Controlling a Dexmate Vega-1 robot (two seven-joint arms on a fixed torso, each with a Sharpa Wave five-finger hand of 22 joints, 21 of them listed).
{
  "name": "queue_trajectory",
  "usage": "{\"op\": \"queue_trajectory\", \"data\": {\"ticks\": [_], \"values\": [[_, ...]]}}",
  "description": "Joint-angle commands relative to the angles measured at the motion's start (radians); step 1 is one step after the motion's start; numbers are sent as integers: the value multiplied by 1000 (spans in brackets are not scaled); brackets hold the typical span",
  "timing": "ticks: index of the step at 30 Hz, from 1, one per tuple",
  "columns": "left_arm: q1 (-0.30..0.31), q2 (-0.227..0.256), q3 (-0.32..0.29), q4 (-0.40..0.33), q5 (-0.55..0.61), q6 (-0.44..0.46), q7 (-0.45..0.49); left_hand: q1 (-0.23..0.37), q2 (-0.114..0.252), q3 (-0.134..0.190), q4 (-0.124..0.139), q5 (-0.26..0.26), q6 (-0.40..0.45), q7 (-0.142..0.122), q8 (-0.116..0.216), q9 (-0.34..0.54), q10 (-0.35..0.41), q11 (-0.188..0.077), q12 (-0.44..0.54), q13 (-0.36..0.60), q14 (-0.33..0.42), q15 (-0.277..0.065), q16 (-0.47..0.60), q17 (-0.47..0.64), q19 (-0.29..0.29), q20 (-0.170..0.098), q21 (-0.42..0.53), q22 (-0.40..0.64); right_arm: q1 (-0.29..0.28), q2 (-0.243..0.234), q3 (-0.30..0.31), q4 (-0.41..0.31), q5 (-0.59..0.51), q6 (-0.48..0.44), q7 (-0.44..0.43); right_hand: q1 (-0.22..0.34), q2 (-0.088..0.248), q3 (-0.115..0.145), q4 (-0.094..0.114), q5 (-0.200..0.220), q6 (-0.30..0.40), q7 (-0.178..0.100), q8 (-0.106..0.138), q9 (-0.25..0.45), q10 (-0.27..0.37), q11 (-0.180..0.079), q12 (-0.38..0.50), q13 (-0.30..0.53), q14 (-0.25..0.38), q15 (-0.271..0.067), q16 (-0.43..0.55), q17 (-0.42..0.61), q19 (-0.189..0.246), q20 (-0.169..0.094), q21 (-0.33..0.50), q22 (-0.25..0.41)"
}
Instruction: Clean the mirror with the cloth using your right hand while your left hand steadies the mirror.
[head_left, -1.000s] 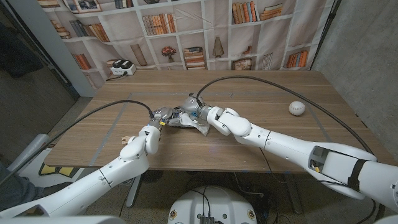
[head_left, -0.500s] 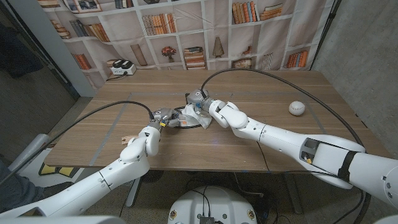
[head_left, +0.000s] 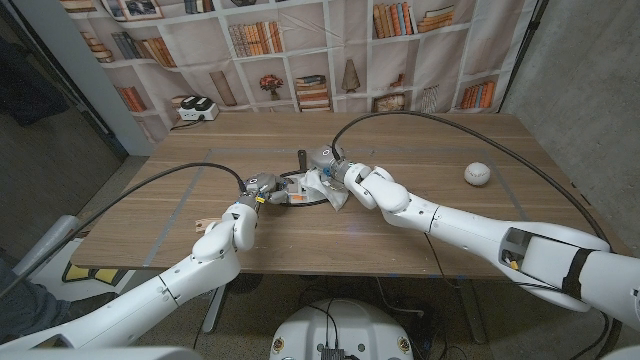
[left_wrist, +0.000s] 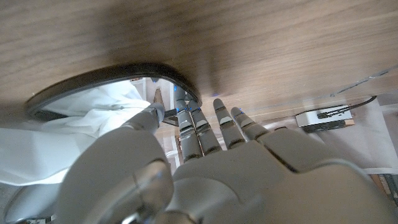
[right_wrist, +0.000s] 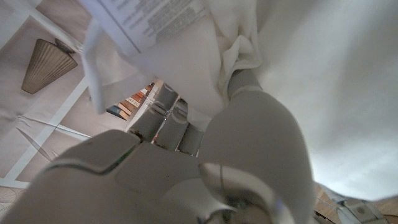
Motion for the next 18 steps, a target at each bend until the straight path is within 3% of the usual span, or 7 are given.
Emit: {"op": "queue_trajectory", "data": {"ticks": [1, 12, 18], "values": [[-15, -9, 4, 15, -1, -26, 14, -7, 0, 7, 0, -3, 40, 37, 0, 3, -1, 3, -3, 0, 3, -67, -1, -1, 8, -1, -1, 3, -44, -25, 16, -71, 8, 74, 9, 5, 4, 4, 2, 3, 39, -29, 5, 4, 60, -56, 4, 144, -6, -13, -3, 3, -3, -153, 6, 1], [-20, -8, 7, 16, 0, -28, 7, -8, 0, 13, -3, -2, 44, 37, -1, 3, 1, 3, -3, 0, 4, -64, -1, -1, 8, -2, -1, 3, -45, 0, 22, -32, 12, 116, -19, 5, 3, 5, 2, 3, 40, -30, 4, 3, 60, -56, 2, 146, -7, -14, -4, 5, -5, -154, 12, -2], [-19, -7, 8, 11, 2, -23, 4, -9, 0, 16, -5, -2, 44, 38, -2, 3, 3, 2, -3, 0, 4, -63, -1, 0, 8, -1, -2, 3, -28, 37, 31, 30, 23, 105, -35, 3, 3, 6, 3, 3, 40, -30, 4, 3, 61, -56, 2, 147, -8, -14, -5, 6, -7, -153, 15, -4]]}}
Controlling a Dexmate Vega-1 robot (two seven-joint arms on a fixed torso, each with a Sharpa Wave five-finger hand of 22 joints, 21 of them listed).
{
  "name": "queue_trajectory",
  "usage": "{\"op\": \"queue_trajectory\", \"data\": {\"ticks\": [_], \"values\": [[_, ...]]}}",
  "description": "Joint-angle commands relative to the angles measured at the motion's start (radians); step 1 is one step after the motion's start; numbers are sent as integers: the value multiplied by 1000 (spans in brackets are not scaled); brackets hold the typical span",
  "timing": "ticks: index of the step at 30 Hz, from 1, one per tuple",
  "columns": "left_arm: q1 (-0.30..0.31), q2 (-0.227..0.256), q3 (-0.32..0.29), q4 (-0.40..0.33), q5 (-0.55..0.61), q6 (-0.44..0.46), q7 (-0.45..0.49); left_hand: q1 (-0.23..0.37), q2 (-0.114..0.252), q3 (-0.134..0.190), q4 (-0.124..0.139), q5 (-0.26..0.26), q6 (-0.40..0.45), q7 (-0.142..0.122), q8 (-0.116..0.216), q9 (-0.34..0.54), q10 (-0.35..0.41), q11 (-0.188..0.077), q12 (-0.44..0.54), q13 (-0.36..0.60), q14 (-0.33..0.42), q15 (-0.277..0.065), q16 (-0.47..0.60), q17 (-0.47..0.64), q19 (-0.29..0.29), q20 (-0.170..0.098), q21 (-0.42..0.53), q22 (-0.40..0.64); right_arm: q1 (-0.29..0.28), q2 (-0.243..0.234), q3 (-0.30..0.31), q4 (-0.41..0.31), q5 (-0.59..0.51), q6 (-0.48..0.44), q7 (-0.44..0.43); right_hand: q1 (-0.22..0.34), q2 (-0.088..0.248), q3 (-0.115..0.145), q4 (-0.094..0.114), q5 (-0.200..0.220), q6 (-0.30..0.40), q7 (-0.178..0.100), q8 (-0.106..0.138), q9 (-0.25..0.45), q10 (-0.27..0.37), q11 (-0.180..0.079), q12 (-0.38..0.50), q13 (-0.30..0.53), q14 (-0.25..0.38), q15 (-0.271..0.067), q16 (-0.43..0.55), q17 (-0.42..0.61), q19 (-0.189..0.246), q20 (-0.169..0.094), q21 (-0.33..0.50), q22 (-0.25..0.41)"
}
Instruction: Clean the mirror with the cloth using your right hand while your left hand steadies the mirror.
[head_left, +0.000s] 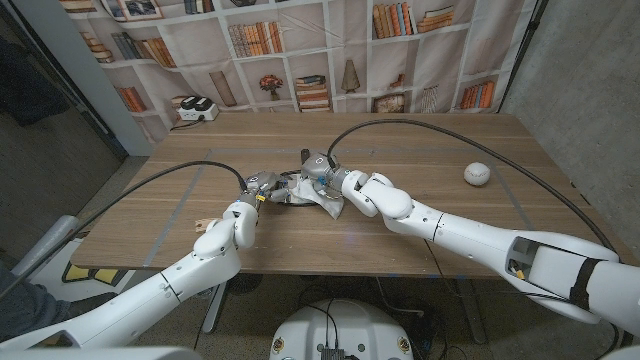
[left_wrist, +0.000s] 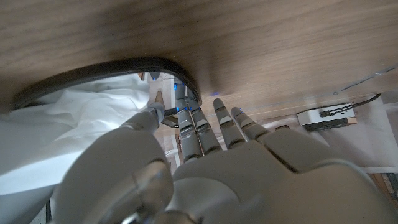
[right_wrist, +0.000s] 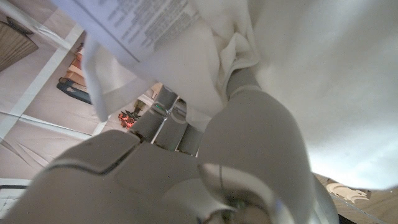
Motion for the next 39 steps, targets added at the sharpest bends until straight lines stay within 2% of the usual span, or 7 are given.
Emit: {"op": "queue_trajectory", "data": {"ticks": [1, 6, 10, 15, 26, 39], "values": [[-2, 1, 3, -5, 4, 1, -6, -6, 2, 12, -1, -2, 44, 37, -2, 1, 3, 3, -3, 1, 4, -64, -1, 0, 8, -1, -2, 3, 12, 48, 13, 84, 16, 5, -30, 0, 5, 6, 3, 3, 40, -30, 5, 2, 62, -56, 7, 147, -5, -17, 0, 2, -8, -153, 10, 1], [2, 5, 5, -12, 7, 10, -14, -7, 2, 15, -3, -2, 45, 37, -3, 1, 4, 3, -3, 1, 6, -63, -1, 0, 9, -1, -1, 3, 22, 71, 21, 143, 32, -52, -37, 0, 5, 6, 4, 3, 40, -30, 4, 2, 62, -56, 6, 148, -2, -17, 1, 4, -8, -153, 14, 1], [1, 7, 8, -14, 10, 15, -22, -7, 2, 17, -4, -2, 47, 34, -3, 1, 5, 1, -3, 1, 6, -63, -1, 0, 9, -2, -1, 3, 26, 66, 22, 150, 45, -86, -36, 0, 5, 7, 4, 3, 40, -30, 4, 1, 62, -56, 5, 148, -1, -17, 1, 5, -9, -153, 17, 0], [-2, 5, 11, -12, 15, 18, -21, -7, 2, 19, -6, -2, 49, 36, -3, 1, 5, 3, -3, 1, 4, -62, -2, 0, 7, -3, -2, 3, 16, 49, 37, 123, 87, -112, -24, 0, 5, 8, 3, 3, 41, -30, 4, 1, 65, -56, 4, 148, 1, -17, 2, 6, -11, -154, 19, -2], [-13, 8, 17, 2, 10, -15, -21, -9, -1, 24, -10, -2, 45, 41, -6, 1, 6, 3, -4, 1, -1, -63, -4, -1, 7, -9, -3, 3, -9, 4, 37, 32, 89, -151, -20, 0, 6, 10, 3, 3, 43, -30, 4, 1, 66, -56, 2, 149, 2, -17, 1, 9, -12, -153, 24, -6], [-3, 24, 11, -7, 10, -35, -8, -9, -2, 31, -15, -2, 42, 42, -9, 1, -1, 5, -7, 1, -3, -62, -4, 0, 6, -9, -3, 3, -14, 6, 27, 12, 67, -155, -16, 0, 5, 12, 3, 3, 43, -30, 4, 0, 67, -56, 0, 150, 2, -17, 1, 11, -15, -154, 28, -11]]}}
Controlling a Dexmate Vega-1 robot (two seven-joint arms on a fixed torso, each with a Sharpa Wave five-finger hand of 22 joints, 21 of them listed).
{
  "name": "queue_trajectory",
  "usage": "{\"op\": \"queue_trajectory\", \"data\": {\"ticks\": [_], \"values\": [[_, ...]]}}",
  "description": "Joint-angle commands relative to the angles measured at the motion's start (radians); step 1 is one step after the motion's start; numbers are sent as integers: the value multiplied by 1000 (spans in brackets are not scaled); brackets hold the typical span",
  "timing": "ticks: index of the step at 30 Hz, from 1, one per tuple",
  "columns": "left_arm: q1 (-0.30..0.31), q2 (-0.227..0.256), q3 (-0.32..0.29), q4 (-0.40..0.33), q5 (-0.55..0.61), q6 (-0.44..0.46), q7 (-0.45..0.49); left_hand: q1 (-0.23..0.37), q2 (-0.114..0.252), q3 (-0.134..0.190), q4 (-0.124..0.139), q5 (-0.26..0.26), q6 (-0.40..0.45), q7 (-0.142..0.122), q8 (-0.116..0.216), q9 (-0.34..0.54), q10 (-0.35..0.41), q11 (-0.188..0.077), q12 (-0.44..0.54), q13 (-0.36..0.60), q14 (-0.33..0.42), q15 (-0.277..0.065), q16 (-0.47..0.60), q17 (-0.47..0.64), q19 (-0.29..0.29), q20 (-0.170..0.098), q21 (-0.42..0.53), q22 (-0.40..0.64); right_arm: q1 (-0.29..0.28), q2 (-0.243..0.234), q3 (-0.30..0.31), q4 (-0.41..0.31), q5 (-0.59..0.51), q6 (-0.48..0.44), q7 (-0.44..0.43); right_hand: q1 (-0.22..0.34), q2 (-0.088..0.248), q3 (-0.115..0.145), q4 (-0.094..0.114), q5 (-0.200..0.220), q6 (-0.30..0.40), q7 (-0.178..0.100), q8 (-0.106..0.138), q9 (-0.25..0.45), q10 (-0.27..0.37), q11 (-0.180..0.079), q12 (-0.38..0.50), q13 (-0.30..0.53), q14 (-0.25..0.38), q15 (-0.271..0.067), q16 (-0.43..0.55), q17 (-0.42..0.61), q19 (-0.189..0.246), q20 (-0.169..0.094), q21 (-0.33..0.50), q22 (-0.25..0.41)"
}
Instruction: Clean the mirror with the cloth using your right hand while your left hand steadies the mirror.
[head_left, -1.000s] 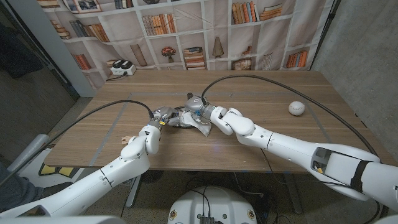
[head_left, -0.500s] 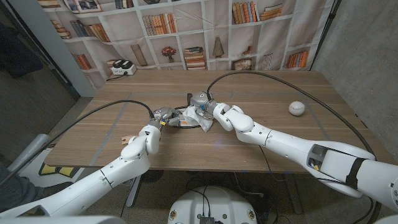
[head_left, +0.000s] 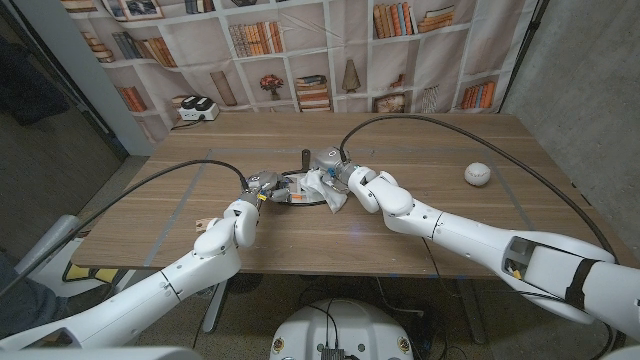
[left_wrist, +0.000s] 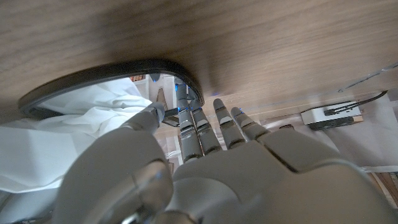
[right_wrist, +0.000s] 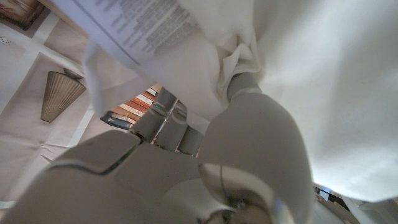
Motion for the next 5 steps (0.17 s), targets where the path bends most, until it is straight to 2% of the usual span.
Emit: {"op": "queue_trajectory", "data": {"ticks": [1, 5], "values": [[7, 15, -2, -4, -2, -23, 12, -4, 1, 9, -1, -2, 43, 35, 5, 2, 0, 5, -2, 3, -3, -62, 0, 0, 2, -5, -4, 3, -5, -2, -6, -29, -16, -17, 6, -1, 7, 9, 1, 8, 42, -31, 8, 6, 67, -56, 5, 150, 4, -19, 4, 2, -6, -155, 7, -1], [13, 22, -1, -10, 0, -24, 11, -5, 0, 10, -3, -2, 43, 35, 5, 2, 0, 5, -2, 3, -4, -61, 0, 0, 2, -4, -4, 3, -2, 2, -10, -25, -19, -6, 6, -1, 7, 10, 0, 8, 42, -31, 8, 6, 67, -56, 4, 150, 3, -19, 4, 3, -6, -155, 8, -2]]}}
